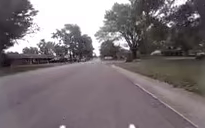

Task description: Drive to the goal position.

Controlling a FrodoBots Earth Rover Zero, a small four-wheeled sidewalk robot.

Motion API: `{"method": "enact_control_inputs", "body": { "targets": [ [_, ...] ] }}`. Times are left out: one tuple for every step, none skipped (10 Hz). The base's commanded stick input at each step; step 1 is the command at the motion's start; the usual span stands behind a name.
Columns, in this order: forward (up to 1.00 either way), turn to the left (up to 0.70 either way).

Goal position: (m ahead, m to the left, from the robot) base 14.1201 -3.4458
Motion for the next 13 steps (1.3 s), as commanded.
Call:
{"method": "enact_control_inputs", "body": {
  "targets": [
    [1.00, 0.00],
    [1.00, 0.00],
    [1.00, 0.00],
    [1.00, 0.00],
    [1.00, 0.00],
    [1.00, 0.00],
    [1.00, 0.00],
    [1.00, -0.02],
    [1.00, -0.40],
    [1.00, -0.40],
    [1.00, -0.38],
    [1.00, -0.04],
    [1.00, 0.00]
  ]
}}
